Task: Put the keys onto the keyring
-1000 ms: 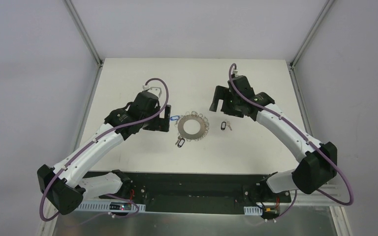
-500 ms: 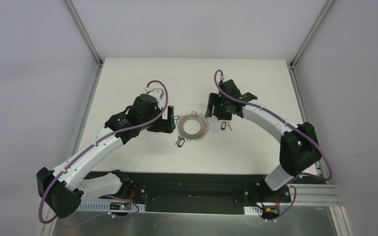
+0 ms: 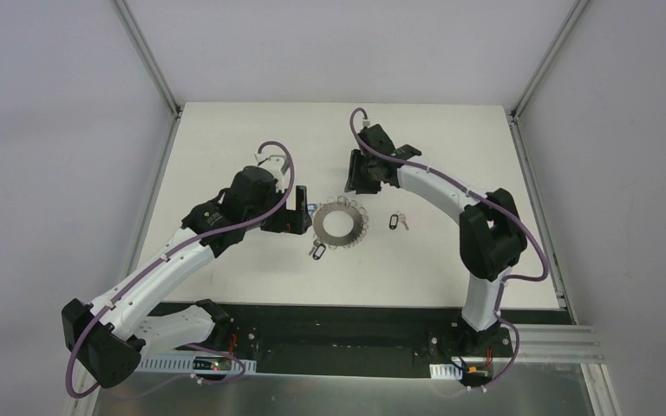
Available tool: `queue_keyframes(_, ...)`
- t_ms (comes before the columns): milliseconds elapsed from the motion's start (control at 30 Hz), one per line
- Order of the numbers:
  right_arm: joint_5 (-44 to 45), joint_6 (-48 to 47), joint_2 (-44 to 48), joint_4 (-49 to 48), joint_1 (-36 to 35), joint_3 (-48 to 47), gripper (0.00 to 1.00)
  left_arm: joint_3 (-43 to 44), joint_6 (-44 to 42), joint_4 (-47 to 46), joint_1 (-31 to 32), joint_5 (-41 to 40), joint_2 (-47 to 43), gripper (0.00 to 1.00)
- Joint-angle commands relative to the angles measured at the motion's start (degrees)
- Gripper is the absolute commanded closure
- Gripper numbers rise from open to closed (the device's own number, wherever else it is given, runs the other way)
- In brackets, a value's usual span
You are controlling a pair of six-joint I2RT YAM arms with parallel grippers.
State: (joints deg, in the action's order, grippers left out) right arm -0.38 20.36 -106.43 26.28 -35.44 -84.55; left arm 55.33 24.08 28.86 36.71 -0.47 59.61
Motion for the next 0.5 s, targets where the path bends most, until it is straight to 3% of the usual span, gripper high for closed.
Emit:
queue_keyframes(0, 2.1, 2.9, -2.9, 1.6, -0.6, -5.0, 0.64, -0.9, 0.1, -1.4, 0.2, 0.2, -1.8, 0.00)
queue_keyframes(200, 1.0, 5.4, -6.3, 2.3, -1.5, -8.0, 0.68, -1.4, 0.1, -1.4, 0.2, 0.1, -2.8, 0.00)
queue_keyframes(467, 1.0, 7.3, -8.5, 3.0, -2.7, -8.7, 0.67, -1.9, 0.4, -1.4, 0.2, 0.4, -3.5, 0.00)
